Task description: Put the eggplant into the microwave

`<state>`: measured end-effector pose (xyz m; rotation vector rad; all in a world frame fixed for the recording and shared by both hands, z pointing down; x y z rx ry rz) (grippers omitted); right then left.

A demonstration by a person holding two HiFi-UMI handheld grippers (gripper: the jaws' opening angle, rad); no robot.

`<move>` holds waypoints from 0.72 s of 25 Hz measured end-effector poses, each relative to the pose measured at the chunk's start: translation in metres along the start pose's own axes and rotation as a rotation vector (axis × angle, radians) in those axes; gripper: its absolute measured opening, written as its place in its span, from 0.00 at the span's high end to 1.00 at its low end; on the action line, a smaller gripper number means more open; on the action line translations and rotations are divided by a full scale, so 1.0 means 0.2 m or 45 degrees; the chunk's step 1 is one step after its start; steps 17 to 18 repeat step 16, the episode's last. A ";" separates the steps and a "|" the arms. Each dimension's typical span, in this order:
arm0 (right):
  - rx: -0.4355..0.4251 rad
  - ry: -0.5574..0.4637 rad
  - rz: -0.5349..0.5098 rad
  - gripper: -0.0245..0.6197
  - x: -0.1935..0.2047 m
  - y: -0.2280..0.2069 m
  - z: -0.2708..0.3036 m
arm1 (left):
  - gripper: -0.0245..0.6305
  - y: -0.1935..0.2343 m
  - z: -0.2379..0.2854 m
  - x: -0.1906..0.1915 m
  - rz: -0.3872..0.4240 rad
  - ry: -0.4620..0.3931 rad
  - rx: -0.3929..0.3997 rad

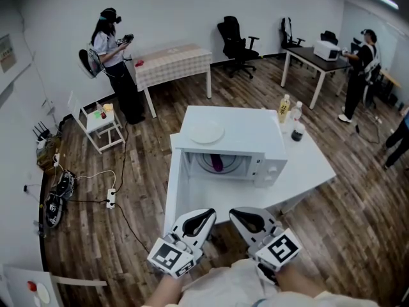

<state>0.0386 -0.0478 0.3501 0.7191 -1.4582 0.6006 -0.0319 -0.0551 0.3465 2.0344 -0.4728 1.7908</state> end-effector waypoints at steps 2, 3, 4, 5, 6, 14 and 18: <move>0.004 0.001 0.004 0.91 0.00 0.00 0.01 | 0.96 0.01 -0.01 0.00 -0.001 -0.002 -0.003; 0.004 0.001 0.006 0.91 0.00 0.00 0.01 | 0.96 0.01 -0.01 0.00 -0.001 -0.002 -0.005; 0.004 0.003 0.008 0.91 0.00 -0.01 0.01 | 0.96 0.02 -0.01 0.00 -0.002 -0.002 -0.008; 0.003 0.004 0.008 0.91 0.01 -0.01 0.01 | 0.96 0.02 -0.01 0.00 -0.002 -0.003 -0.011; 0.001 0.006 0.006 0.91 0.01 -0.01 0.01 | 0.96 0.02 -0.01 0.00 -0.002 -0.005 -0.013; -0.015 0.008 0.009 0.91 0.02 -0.01 0.04 | 0.96 0.04 0.00 0.00 -0.004 -0.011 -0.020; -0.017 0.006 0.009 0.91 0.02 -0.01 0.05 | 0.96 0.05 0.00 0.00 -0.006 -0.012 -0.021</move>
Point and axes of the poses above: the fingertips, and each gripper's own axes: z forward along the fingers, y to its left, x out of its underside, the point moved 2 cm from there along -z, backward along the fingers, and after that the axes turned 4 degrees about x, right-handed, at the moved point
